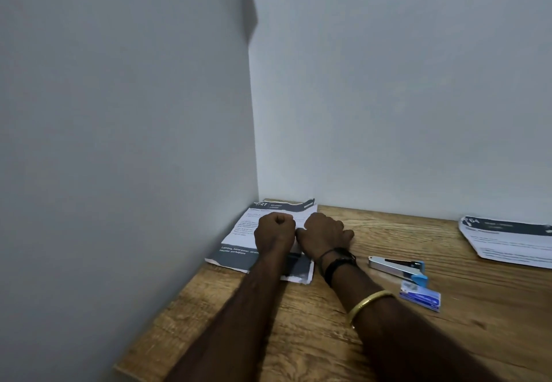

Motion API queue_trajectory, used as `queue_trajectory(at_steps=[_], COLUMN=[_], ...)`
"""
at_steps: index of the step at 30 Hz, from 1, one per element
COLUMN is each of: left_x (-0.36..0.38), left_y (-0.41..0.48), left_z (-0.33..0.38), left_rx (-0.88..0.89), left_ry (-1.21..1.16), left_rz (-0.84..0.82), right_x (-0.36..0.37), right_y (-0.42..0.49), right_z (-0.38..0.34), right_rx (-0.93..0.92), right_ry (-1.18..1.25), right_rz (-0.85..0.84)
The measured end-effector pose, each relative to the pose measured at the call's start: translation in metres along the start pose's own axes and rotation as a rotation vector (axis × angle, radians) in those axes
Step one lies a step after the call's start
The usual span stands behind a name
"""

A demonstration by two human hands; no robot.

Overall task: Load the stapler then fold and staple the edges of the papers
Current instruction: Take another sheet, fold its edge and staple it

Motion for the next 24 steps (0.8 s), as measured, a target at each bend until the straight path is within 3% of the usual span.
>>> queue_trajectory(at_steps=[11, 24], left_x=[-0.002, 0.022], left_y=[-0.004, -0.05], left_z=[0.002, 0.057], left_rx=[0.012, 0.306], left_ry=[-0.044, -0.11], left_rz=[0.028, -0.093], right_x=[-0.025, -0.082], right_y=[-0.002, -0.019], right_z=[0.012, 0.07], right_rx=[-0.019, 0.128], right_ry=[0.522, 0.766], right_rz=[0.137, 0.274])
Point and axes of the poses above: each hand's wrist, its own y-axis towards the middle knuckle, its own x-axis out of the palm, z = x × y, the point moved 7 cm from there along y, towards the middle knuckle, and after that the axes turned 11 degrees about y, right-handed, at the moved point
